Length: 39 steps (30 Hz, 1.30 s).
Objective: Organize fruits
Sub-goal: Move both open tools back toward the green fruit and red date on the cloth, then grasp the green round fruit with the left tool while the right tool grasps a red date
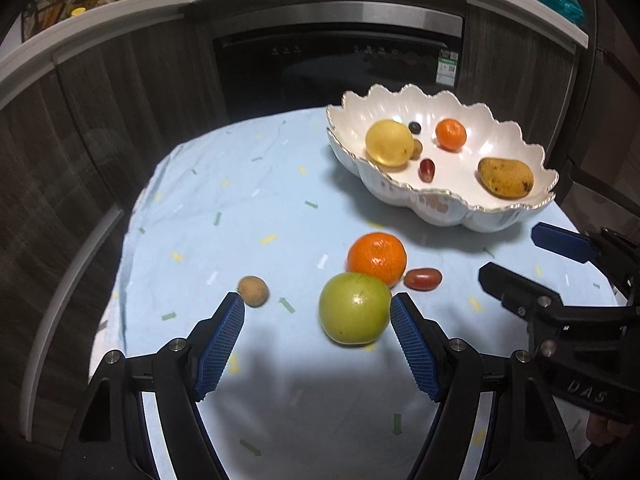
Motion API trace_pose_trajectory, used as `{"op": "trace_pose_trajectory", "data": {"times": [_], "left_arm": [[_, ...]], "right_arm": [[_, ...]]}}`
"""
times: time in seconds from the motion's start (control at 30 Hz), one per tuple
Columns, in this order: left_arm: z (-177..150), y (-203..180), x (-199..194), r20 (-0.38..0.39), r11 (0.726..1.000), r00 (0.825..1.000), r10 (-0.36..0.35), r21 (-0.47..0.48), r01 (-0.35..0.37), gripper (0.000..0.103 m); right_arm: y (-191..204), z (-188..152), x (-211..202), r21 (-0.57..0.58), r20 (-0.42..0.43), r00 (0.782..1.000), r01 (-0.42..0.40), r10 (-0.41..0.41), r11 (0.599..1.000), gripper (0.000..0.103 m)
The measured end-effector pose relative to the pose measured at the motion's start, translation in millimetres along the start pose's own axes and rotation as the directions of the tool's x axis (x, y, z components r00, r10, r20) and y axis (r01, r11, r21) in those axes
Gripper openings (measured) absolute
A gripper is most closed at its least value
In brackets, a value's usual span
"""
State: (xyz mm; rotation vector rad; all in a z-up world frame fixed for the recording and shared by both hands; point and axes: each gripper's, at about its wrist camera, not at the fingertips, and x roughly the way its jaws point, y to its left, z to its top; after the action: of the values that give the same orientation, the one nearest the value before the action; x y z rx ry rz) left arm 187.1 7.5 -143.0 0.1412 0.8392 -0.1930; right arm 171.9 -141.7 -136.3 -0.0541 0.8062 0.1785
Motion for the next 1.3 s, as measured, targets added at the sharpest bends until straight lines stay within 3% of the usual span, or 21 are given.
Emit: {"op": "trace_pose_trajectory", "data": {"times": [0.43,0.87,1.1,1.3], "left_arm": [[-4.7,-11.2,18.3,-0.030,0.995,0.998,-0.049,0.081,0.051,0.069],[-7.6,-21.3,32.7,-0.071,0.988,0.993,-0.094,0.115,0.102,0.064],[-9.3,-15.2,43.4,-0.096,0.987,0.989,-0.109,0.109,0.119,0.058],[-9.6,-8.5,47.6,-0.097,0.990,0.989,-0.111,0.081,0.119,0.054]], "right_arm": [[-5.2,-4.4,26.2,-0.105,-0.027,0.998,-0.056,0.053,0.993,0.069],[-1.8,-4.8,47.6,-0.142,-0.083,0.986,-0.153,0.142,0.978,0.056],[6.1,-3.2,59.6,-0.151,-0.108,0.978,-0.191,0.176,0.970,0.045],[11.4,-0.4,66.3,-0.156,-0.110,0.975,-0.210,0.194,0.965,0.042]]}}
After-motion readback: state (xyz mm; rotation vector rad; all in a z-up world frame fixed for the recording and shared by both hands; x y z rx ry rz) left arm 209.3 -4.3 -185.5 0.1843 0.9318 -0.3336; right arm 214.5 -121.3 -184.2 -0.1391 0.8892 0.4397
